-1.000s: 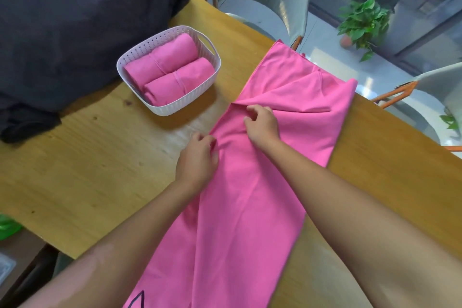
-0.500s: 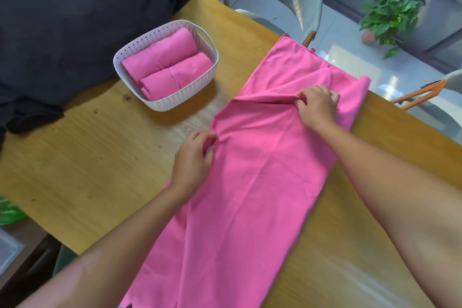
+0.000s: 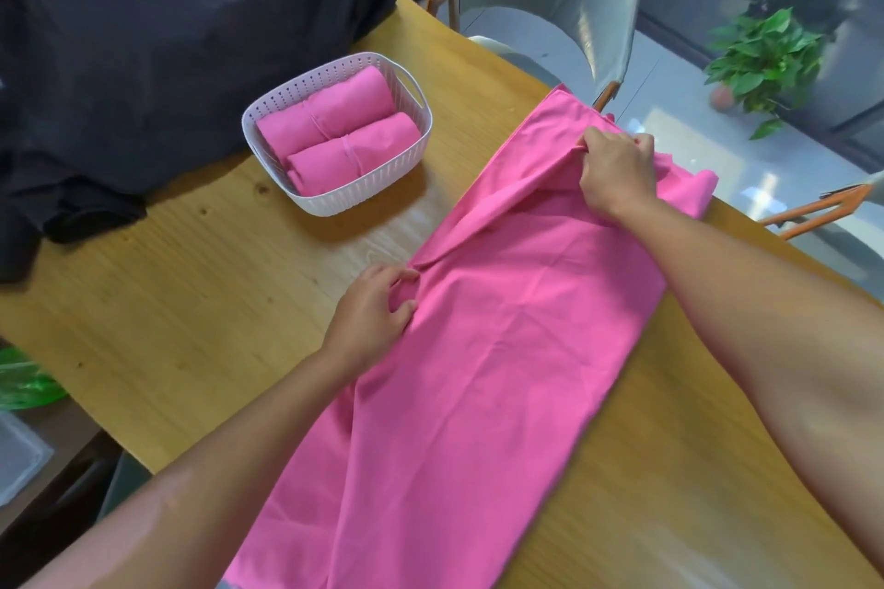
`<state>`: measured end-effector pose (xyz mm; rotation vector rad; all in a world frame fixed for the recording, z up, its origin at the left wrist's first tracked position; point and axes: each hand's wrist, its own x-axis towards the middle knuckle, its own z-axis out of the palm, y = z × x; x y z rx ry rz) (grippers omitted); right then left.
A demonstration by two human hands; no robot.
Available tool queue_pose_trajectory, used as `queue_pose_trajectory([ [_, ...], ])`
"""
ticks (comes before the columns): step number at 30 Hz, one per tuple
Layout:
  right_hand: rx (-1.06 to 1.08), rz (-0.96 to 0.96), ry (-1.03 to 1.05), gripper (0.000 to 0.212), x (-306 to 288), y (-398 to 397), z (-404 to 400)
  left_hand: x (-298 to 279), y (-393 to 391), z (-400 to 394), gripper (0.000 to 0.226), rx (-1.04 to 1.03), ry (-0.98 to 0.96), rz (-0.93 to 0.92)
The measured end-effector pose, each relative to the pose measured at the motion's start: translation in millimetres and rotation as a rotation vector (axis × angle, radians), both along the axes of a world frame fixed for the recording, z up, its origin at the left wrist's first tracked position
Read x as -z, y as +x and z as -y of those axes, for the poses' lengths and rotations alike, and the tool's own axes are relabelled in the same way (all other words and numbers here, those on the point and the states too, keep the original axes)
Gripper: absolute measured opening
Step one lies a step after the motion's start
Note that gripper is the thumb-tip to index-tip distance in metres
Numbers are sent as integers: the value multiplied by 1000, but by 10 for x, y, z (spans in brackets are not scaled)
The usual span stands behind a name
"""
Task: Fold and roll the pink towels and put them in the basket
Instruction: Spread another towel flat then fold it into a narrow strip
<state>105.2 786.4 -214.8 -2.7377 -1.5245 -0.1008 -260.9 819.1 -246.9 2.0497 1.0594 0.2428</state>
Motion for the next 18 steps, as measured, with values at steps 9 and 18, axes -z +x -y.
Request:
queue_pose_trajectory([
  [9, -57, 114, -150, 42, -190, 136, -411, -70, -15, 131, 38, -70, -110, 160],
  [18, -172, 293, -458, 29, 2, 123, -801, 112, 3, 48, 40, -99, -8, 19],
])
